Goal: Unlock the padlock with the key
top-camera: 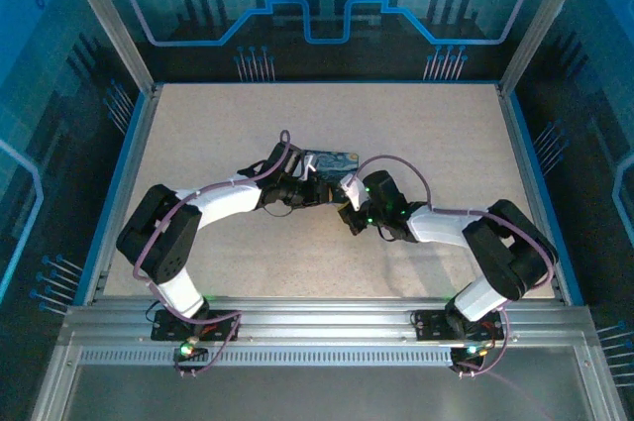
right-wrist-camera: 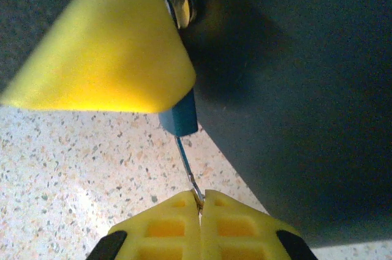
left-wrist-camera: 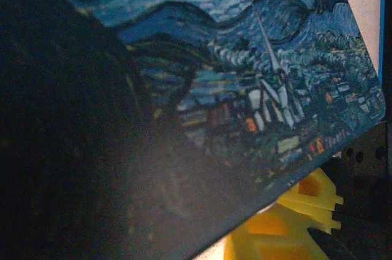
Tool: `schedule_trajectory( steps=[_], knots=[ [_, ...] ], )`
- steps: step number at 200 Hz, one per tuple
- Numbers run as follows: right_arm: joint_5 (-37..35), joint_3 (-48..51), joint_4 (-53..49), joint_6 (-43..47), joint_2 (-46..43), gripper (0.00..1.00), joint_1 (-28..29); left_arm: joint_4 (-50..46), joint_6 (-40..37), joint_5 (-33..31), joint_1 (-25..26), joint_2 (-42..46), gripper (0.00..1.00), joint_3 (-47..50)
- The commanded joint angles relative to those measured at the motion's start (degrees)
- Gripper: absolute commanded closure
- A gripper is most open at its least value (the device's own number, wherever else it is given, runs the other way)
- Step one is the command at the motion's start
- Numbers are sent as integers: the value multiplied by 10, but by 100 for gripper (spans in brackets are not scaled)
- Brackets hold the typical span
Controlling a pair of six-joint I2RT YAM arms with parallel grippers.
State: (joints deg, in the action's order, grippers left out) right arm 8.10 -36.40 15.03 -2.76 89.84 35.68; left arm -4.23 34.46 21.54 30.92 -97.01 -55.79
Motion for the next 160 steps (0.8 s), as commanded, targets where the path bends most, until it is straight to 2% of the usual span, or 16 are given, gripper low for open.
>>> schedule_trajectory(
  steps=[1,160],
  knots=[
    [6,6,35,-13,13,100,7,12,2,17,5,26,78,-7],
    [5,15,71,-25,28,100,3,11,1,17,5,27,78,-7]
  ],
)
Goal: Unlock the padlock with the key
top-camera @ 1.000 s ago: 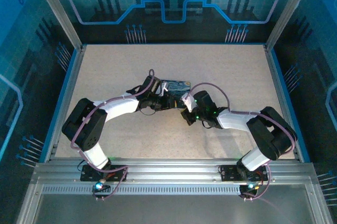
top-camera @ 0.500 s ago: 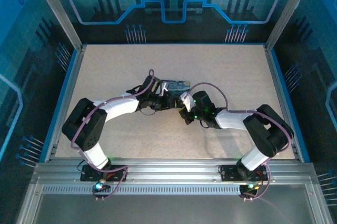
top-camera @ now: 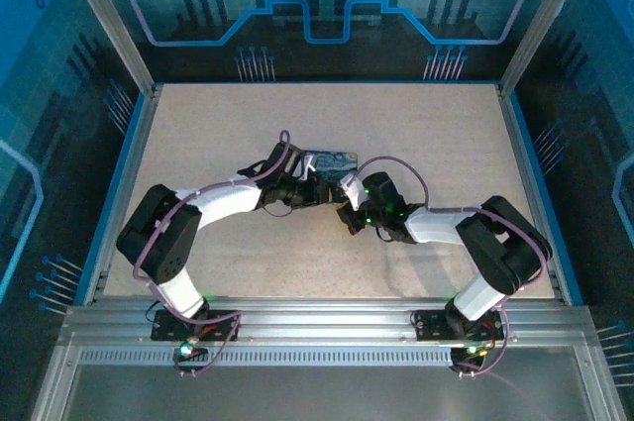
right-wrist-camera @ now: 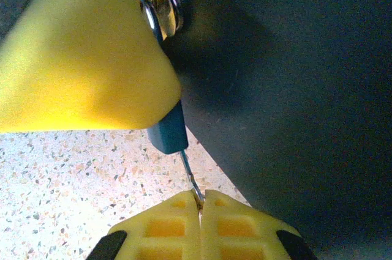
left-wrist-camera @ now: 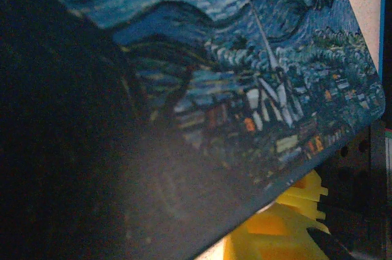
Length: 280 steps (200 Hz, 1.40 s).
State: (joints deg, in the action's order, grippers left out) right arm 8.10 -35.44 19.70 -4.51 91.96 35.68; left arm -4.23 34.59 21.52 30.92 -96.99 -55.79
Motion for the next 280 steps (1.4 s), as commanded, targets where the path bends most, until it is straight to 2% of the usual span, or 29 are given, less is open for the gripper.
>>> schedule_trajectory(
  steps=[1,280],
  knots=[
    [4,5,25,-8,7,100,3,11,0,16,5,26,78,-7],
    [53,41,130,-46,-2,100,-29,7,0,18,6,28,78,-9]
  ],
)
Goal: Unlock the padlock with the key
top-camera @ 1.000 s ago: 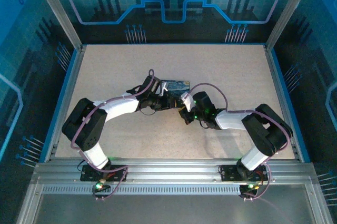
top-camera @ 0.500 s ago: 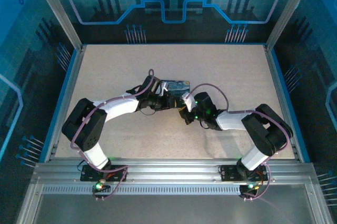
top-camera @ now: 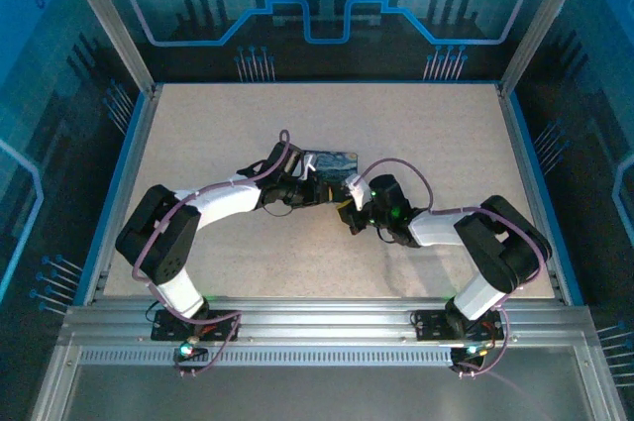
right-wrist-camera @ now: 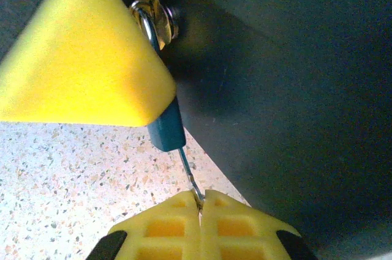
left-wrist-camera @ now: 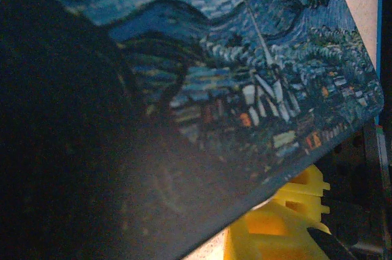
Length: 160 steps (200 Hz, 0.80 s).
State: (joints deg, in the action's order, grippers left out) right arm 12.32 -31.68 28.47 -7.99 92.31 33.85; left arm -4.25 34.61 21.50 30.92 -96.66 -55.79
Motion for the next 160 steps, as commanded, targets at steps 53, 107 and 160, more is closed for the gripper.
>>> schedule_trajectory(
  steps=[53,107,160],
  knots=[
    [16,-11,41,-10,10,100,-11,5,-2,19,8,25,78,-11],
    [21,-21,47,-13,23,100,-11,3,-2,18,9,24,78,-12],
    [35,-14,77,-21,25,100,-15,0,0,20,10,24,78,-13]
  ],
)
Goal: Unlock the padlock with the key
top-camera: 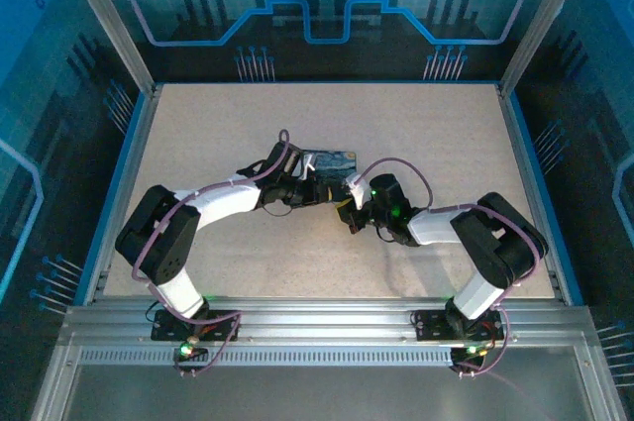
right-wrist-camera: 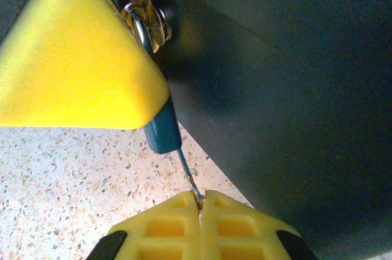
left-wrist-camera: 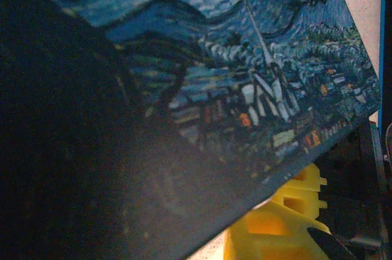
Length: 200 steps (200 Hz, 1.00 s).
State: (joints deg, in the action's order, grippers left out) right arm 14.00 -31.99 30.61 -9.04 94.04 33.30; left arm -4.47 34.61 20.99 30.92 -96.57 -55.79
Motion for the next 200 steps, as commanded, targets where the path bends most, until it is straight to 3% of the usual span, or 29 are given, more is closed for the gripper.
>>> schedule_trajectory(
  steps=[1,200],
  knots=[
    [19,-10,57,-10,8,100,-10,2,0,25,10,23,78,-13],
    [45,9,75,-19,-8,100,-17,3,9,35,10,22,78,-17]
  ],
)
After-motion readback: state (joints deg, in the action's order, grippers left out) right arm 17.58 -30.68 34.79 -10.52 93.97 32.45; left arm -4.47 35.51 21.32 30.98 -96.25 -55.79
